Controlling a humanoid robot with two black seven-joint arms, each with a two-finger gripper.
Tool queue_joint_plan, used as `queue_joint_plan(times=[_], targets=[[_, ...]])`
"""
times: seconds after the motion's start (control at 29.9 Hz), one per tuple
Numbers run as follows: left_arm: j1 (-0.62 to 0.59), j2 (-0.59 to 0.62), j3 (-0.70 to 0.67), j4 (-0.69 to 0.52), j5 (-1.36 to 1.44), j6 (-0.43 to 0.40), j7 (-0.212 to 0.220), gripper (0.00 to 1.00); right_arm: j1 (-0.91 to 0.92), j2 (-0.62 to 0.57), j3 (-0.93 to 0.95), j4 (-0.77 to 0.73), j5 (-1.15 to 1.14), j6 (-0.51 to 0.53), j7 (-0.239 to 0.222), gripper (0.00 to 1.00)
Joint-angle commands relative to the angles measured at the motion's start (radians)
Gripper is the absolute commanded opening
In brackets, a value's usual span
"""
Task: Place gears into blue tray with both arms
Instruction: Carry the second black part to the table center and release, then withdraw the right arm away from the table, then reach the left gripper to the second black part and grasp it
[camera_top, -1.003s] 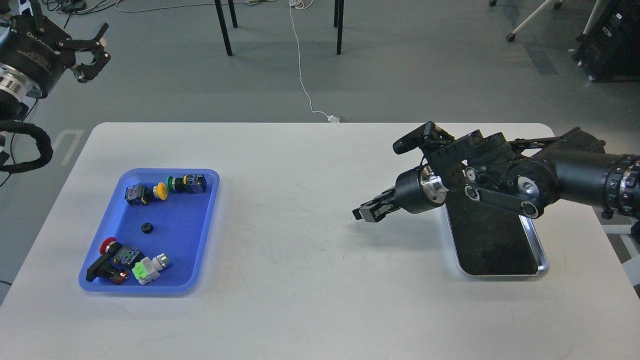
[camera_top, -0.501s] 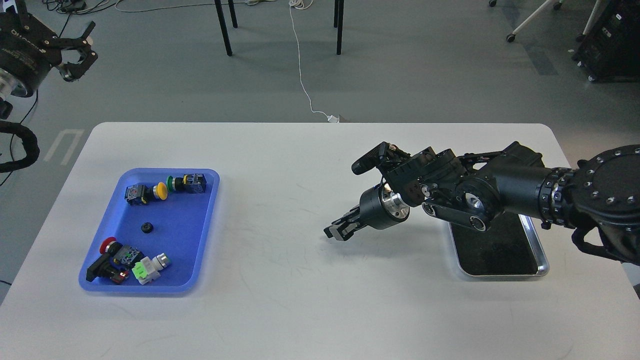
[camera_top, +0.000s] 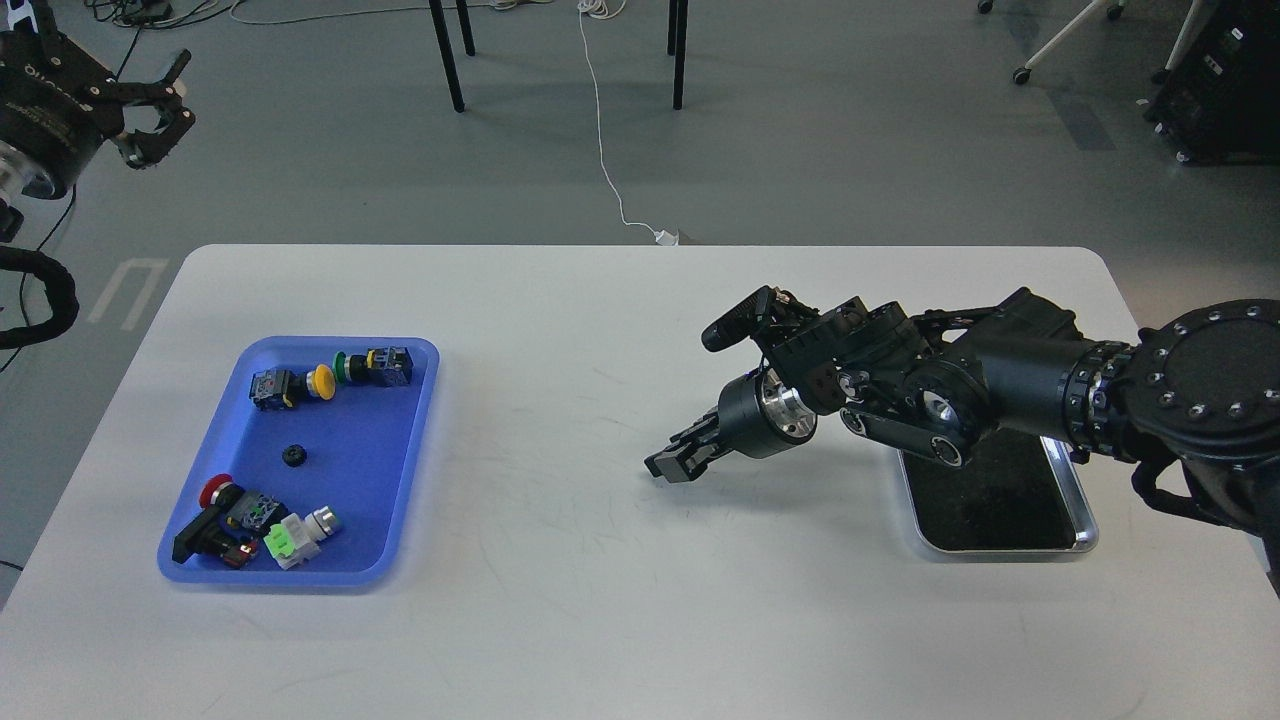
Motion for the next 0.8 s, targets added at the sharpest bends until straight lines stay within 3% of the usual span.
queue_joint_plan(times=[0.0, 0.13, 0.23, 0.33, 0.5, 0.77], targets=[[-0.002, 0.002, -0.001, 0.002, 0.001, 0.006, -0.002, 0.98, 0.01, -0.016, 0.021, -0.003, 0.005, -0.019, 0.0, 0.64], [-0.008, 0.014, 0.003, -0.001, 0.005, 0.001, 0.012, 0.98, 0.012, -0.12, 0.168, -0.017, 0.043, -0.085, 0.0, 0.84], [-0.021, 0.011, 0.017, -0.006, 0.066, -0.016, 0.035, 0.98, 0.001, -0.204, 0.257, -0.02, 0.107, -0.085, 0.0, 0.92], [-0.086, 0.0, 0.022, -0.006, 0.267, -0.051, 0.061, 0.98, 0.001, -0.322, 0.291, -0.012, 0.184, -0.084, 0.0, 0.95], [-0.175, -0.127, 0.02, -0.014, 0.638, -0.06, 0.052, 0.98, -0.014, -0.476, 0.368, -0.008, 0.395, -0.074, 0.0, 0.97], [-0.179, -0.236, 0.026, -0.178, 1.103, -0.074, 0.041, 0.97, -0.099, -0.66, 0.403, 0.003, 0.822, -0.039, 0.0, 0.98]])
